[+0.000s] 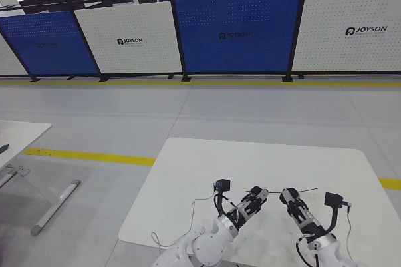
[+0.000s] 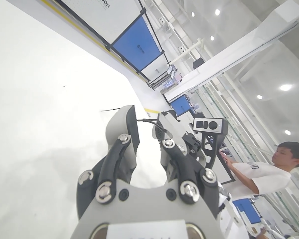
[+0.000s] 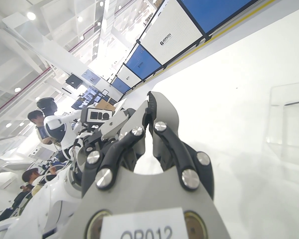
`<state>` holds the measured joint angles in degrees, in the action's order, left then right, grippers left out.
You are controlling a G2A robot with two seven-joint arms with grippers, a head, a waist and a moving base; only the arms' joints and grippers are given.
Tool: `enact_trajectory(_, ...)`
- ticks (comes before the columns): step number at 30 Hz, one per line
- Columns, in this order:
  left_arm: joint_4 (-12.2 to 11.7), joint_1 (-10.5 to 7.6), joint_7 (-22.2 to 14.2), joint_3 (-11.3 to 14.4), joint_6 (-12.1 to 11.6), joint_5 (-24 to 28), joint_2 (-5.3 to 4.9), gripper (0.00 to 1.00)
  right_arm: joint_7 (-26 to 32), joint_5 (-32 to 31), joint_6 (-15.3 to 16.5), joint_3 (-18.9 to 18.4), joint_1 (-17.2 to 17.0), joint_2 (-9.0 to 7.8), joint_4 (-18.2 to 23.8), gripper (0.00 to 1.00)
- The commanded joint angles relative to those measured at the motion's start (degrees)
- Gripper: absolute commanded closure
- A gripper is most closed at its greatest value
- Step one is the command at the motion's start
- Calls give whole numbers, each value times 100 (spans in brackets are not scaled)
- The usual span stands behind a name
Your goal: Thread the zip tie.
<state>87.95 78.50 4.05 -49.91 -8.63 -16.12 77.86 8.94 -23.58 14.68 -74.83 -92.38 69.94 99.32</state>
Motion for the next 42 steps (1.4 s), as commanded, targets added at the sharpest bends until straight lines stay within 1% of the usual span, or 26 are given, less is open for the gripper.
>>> enact_trajectory(1,-8,-13,21,13,26,-40,5,89,-24,-39,-2,11,-2,2,-3,100)
enact_trajectory(2,-11,-17,34,19,37,-53,8,91,-36,-53,-2,15,-3,3,-3,100)
enact_trajectory(5,-22,-31,63,36,68,-88,17,93,-78,-118,1,26,-9,5,-3,100)
enact_trajectory(6,-25,-34,72,42,77,-97,21,98,-91,-132,6,31,-14,6,-4,100)
enact_trajectory(7,-27,-37,76,45,80,-101,23,100,-97,-137,9,33,-17,7,-4,100)
enact_trajectory(11,-35,-41,59,64,45,-93,31,100,-96,-125,34,33,-22,9,-8,100)
enact_trajectory(13,-34,-36,-70,89,-88,14,34,100,-63,-101,44,33,-19,9,-12,100)
enact_trajectory(17,-19,-37,-299,82,-245,149,24,100,40,-52,49,42,7,9,-19,100)
enact_trajectory(21,12,-3,-240,49,-247,108,16,100,106,25,78,38,26,9,-29,100)
enact_trajectory(24,22,30,-87,16,-203,62,16,100,118,62,93,34,24,9,-31,100)
enact_trajectory(27,18,42,-25,7,-188,72,20,100,151,125,74,27,23,10,-37,100)
enact_trajectory(28,13,44,-10,4,-174,80,22,100,169,130,62,24,25,9,-40,76)
enact_trajectory(29,4,45,3,1,-150,93,25,100,182,126,51,22,29,8,-43,55)
enact_trajectory(30,-6,43,44,-4,-90,110,30,100,189,118,40,24,33,8,-47,50)
enact_trajectory(32,-3,34,84,12,-23,118,41,100,185,101,27,30,37,9,-52,21)
enact_trajectory(33,-9,31,94,17,-8,143,47,100,179,95,23,34,37,10,-53,19)
enact_trajectory(35,-21,17,133,18,39,189,59,100,167,96,21,40,38,12,-57,19)
enact_trajectory(38,-44,-7,142,11,88,243,70,100,158,123,29,43,44,15,-72,27)
enact_trajectory(39,-46,-8,153,8,101,254,73,100,146,127,37,42,45,15,-76,36)
enact_trajectory(40,-46,-8,164,5,112,265,75,100,135,128,48,41,44,16,-82,42)
enact_trajectory(41,-46,-9,172,2,120,273,78,100,113,126,66,35,39,16,-88,50)
enact_trajectory(42,-47,-7,178,-2,124,279,79,100,95,126,79,31,34,16,-92,53)
